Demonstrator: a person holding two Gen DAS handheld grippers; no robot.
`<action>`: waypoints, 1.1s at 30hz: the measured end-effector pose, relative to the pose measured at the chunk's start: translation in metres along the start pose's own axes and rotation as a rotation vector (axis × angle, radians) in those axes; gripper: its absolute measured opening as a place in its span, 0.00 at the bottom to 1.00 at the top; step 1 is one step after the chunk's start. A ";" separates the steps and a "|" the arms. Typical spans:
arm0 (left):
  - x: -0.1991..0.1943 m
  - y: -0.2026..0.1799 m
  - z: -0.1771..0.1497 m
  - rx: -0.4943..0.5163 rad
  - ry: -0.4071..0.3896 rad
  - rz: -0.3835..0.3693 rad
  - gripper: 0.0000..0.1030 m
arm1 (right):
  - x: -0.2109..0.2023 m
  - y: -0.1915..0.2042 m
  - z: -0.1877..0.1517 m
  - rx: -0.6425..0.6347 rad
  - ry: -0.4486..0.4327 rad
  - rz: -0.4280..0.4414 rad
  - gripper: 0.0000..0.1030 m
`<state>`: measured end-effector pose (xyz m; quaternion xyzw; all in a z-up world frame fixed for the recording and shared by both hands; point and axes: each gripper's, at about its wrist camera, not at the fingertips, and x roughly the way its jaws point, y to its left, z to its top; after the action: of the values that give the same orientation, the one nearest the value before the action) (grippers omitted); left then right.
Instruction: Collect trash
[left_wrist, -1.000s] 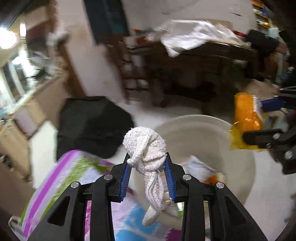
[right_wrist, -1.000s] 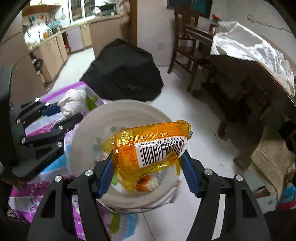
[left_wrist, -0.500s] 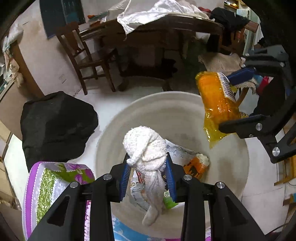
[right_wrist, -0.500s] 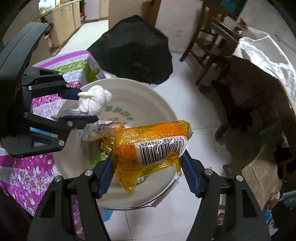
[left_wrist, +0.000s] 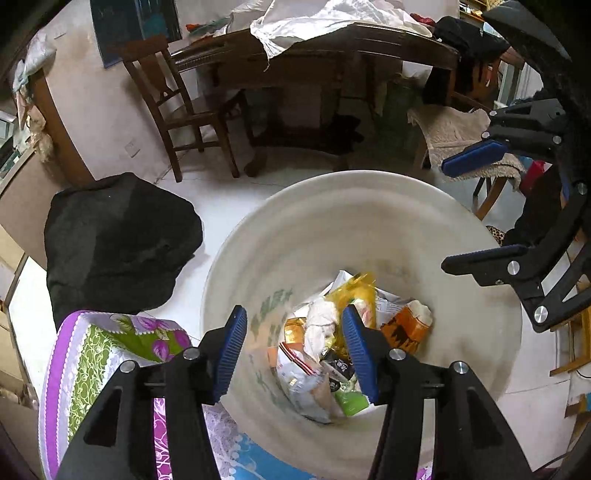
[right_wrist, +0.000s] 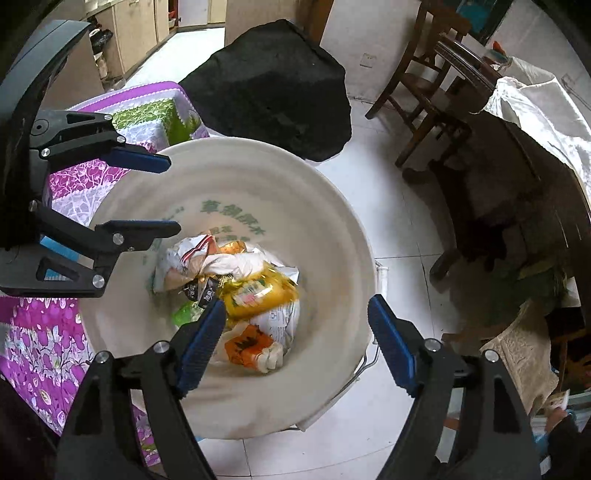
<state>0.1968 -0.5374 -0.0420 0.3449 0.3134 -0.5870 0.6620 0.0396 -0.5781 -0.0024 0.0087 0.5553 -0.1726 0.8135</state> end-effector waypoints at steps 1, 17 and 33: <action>-0.002 -0.001 -0.002 -0.001 -0.003 0.002 0.53 | 0.000 0.000 0.000 0.003 -0.001 0.001 0.74; -0.095 -0.051 -0.065 -0.112 -0.308 0.152 0.79 | -0.049 0.044 -0.050 0.146 -0.249 -0.001 0.84; -0.244 -0.105 -0.179 -0.375 -0.540 0.417 0.96 | -0.182 0.106 -0.205 0.598 -0.718 -0.249 0.95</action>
<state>0.0631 -0.2604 0.0476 0.1071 0.1527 -0.4419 0.8775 -0.1728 -0.3874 0.0651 0.1156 0.1621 -0.4132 0.8886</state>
